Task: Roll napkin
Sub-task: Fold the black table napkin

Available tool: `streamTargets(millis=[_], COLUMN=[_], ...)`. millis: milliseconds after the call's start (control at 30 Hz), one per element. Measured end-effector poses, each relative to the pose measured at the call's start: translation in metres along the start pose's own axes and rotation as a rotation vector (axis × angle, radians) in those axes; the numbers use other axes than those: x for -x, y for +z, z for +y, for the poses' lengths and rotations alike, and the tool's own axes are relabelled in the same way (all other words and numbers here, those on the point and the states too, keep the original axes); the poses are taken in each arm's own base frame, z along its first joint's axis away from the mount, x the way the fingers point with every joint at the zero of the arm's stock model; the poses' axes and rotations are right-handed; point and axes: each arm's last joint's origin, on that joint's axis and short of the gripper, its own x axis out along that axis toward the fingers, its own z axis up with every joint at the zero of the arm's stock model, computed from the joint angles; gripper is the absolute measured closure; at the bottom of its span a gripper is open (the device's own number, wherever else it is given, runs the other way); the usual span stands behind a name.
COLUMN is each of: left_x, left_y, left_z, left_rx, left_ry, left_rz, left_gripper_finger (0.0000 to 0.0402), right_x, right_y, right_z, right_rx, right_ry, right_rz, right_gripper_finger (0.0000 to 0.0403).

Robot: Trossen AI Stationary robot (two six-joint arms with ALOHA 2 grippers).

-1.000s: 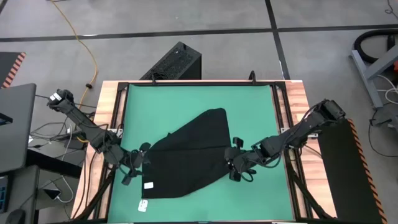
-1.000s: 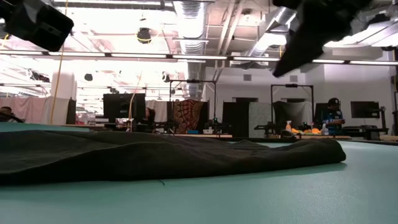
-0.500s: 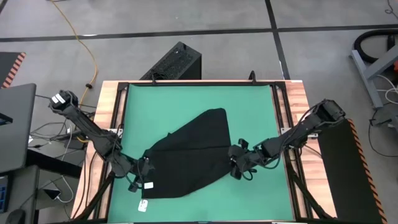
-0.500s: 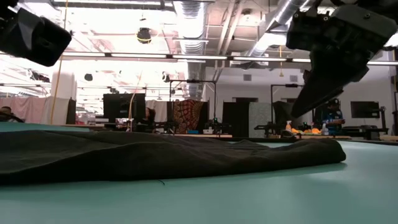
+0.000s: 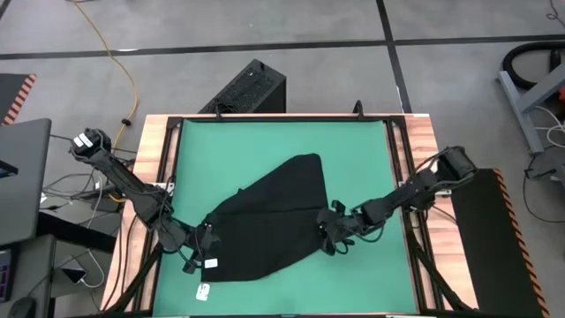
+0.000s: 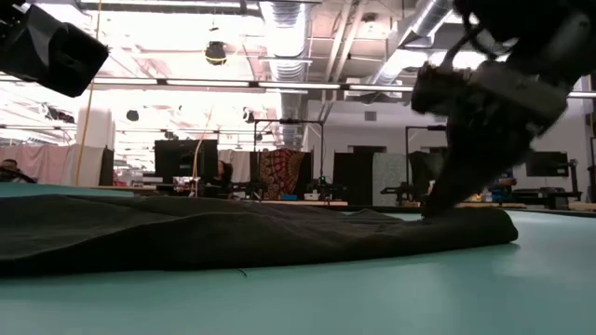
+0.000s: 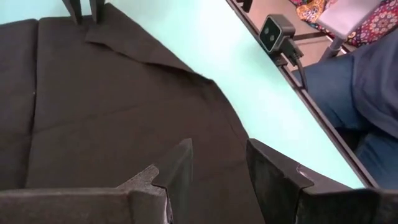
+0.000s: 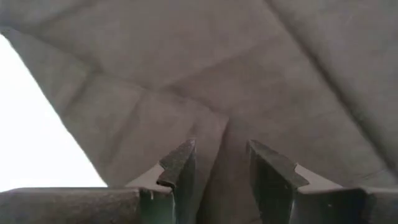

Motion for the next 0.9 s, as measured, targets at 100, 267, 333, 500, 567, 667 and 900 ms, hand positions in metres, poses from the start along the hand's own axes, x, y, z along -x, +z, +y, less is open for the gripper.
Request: streamTargets(millis=[100,267,333,500,567,667,900], left_x=[0.0,0.0,0.0,0.0,0.0,0.0,0.0], left_y=[0.0,0.0,0.0,0.0,0.0,0.0,0.0], left_z=[0.0,0.0,0.0,0.0,0.001,0.001,0.001], left_rx=[0.001,0.013,0.015,0.016,0.016,0.016,0.03], left_ry=[0.0,0.0,0.0,0.004,0.016,0.019,0.021], left_rz=[0.0,0.001,0.001,0.0,-0.003,-0.004,-0.004], left_gripper_finger=[0.026,0.0261,0.0261,0.0261,0.0261,0.0261,0.0261], right_x=[-0.009,-0.016,-0.013,-0.009,-0.009,-0.01,-0.007], right_y=[-0.003,-0.003,-0.002,0.0,0.0,-0.002,0.001], right_z=[-0.003,-0.005,-0.004,-0.005,-0.005,-0.005,-0.001], right_rx=[-0.004,-0.017,-0.019,-0.019,-0.015,-0.009,0.024], right_ry=[-0.015,-0.02,-0.013,-0.004,-0.004,-0.005,0.017], right_rz=[0.02,0.026,0.021,0.029,0.03,0.041,0.032], right_gripper_finger=[0.024,0.024,0.024,0.0264,0.0295,0.0356,0.039])
